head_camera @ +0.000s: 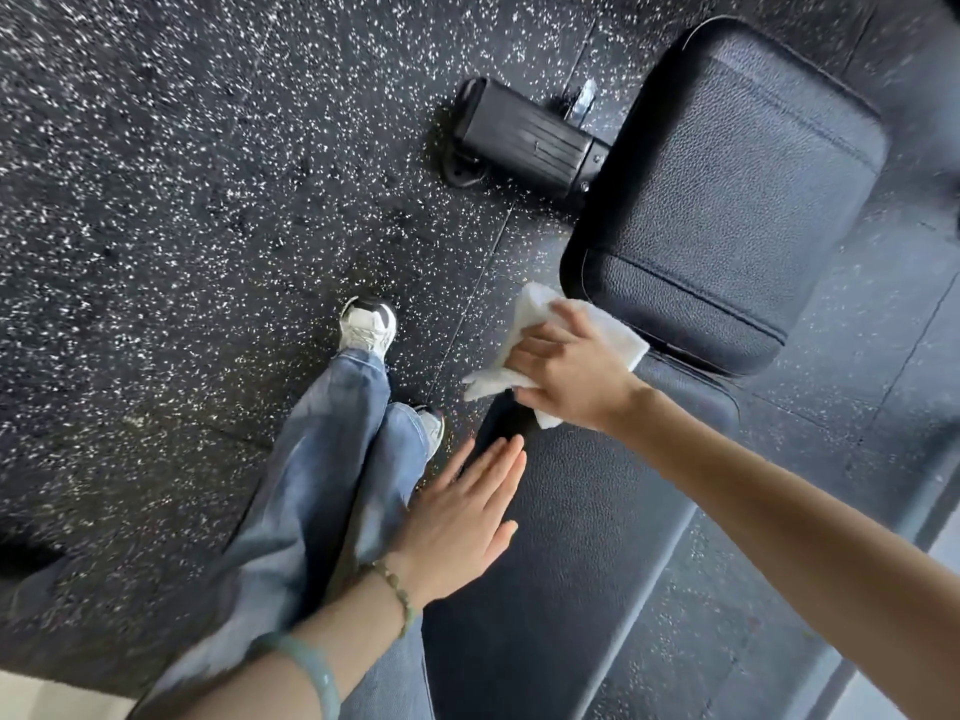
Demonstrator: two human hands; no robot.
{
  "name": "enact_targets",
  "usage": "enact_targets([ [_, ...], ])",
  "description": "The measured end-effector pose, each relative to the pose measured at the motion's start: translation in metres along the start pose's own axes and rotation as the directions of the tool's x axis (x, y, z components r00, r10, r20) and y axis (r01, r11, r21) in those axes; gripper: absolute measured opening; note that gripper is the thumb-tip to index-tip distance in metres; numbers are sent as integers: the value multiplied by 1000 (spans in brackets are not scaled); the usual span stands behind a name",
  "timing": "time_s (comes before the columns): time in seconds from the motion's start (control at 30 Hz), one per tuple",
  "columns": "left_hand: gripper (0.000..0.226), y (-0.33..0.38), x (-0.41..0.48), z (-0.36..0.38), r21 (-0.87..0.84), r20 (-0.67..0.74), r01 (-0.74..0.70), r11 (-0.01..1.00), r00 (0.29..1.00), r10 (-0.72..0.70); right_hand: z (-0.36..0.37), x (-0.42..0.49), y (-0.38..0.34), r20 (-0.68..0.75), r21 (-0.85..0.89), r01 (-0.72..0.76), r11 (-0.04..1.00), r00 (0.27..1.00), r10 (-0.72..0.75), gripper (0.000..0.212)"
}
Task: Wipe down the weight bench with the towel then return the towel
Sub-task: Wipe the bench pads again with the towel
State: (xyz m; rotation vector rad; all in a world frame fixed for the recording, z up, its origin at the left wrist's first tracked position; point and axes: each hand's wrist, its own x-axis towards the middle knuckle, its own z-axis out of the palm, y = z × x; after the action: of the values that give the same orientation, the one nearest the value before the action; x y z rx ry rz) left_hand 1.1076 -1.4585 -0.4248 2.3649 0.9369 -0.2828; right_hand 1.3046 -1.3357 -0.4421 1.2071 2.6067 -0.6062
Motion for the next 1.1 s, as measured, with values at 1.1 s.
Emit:
enact_targets([
  [1.1, 67, 2, -120, 56, -166, 38, -74, 983, 996, 82, 46, -23, -126, 161, -122, -156, 980, 971, 175, 47],
])
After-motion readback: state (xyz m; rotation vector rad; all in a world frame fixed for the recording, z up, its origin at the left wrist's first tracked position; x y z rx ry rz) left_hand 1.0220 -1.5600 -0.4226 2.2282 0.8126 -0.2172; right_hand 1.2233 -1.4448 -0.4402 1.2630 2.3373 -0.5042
